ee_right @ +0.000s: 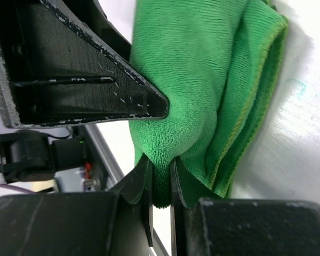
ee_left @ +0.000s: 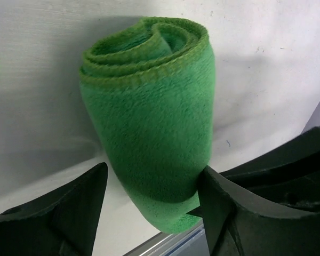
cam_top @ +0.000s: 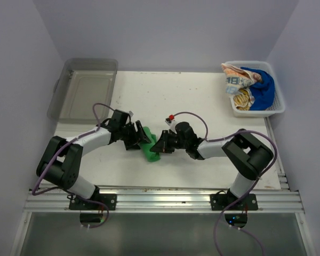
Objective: Roll the towels
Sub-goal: Roll the towel
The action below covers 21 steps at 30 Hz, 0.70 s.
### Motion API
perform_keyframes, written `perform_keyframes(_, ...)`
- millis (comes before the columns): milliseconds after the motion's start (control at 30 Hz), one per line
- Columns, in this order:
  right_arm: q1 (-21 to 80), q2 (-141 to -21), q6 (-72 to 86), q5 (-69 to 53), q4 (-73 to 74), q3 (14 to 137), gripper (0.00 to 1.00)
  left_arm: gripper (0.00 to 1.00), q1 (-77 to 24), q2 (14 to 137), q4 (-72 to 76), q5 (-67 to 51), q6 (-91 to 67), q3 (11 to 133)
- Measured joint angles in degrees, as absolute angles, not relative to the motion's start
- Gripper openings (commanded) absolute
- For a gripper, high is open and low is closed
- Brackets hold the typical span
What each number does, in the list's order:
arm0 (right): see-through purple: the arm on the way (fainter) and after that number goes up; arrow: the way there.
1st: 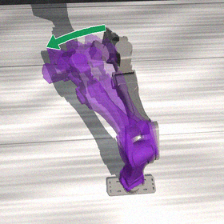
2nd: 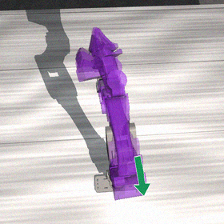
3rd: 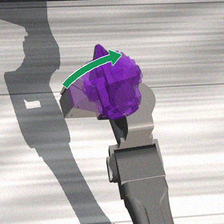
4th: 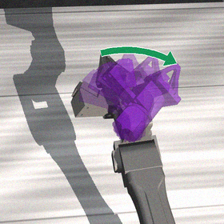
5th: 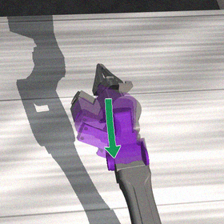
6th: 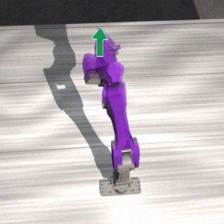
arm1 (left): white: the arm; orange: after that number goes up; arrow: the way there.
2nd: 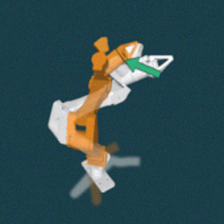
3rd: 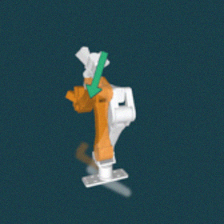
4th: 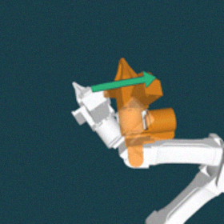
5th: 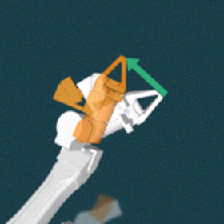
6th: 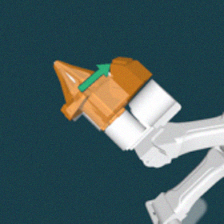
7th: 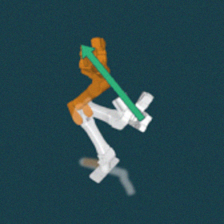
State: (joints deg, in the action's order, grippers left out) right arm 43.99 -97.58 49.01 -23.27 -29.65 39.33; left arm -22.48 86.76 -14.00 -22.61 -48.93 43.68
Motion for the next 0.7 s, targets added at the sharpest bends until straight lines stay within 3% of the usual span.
perform_keyframes(67,42.92,-99.53,51.77,-25.85,-33.58,38.17,0.00,0.60,-22.52,88.07,-13.37,-23.07,-48.75,43.94)
perform_keyframes(133,42.35,-100.90,53.67,-27.49,-36.07,37.76,0.00,0.44,-22.61,89.19,-12.78,-23.68,-48.58,44.49)
perform_keyframes(167,42.28,-101.16,54.26,-27.88,-36.58,37.74,0.06,0.37,-22.65,89.71,-12.58,-23.86,-48.51,44.84)
perform_keyframes(200,42.24,-101.21,54.46,-27.99,-36.62,37.74,0.20,0.25,-22.65,90.19,-12.49,-23.99,-48.49,45.19)
perform_keyframes(300,42.22,-100.16,52.71,-26.96,-32.60,38.52,0.40,0.13,-22.76,91.33,-12.80,-24.53,-48.40,46.19)
perform_keyframes(533,47.97,-86.28,40.42,-9.06,-2.28,46.87,0.53,0.13,-23.16,91.88,-15.86,-21.98,-48.23,48.97)
perform_keyframes(700,58.94,-89.01,30.81,7.90,12.14,60.60,0.61,0.14,-23.16,91.85,-17.63,-20.12,-48.60,49.80)
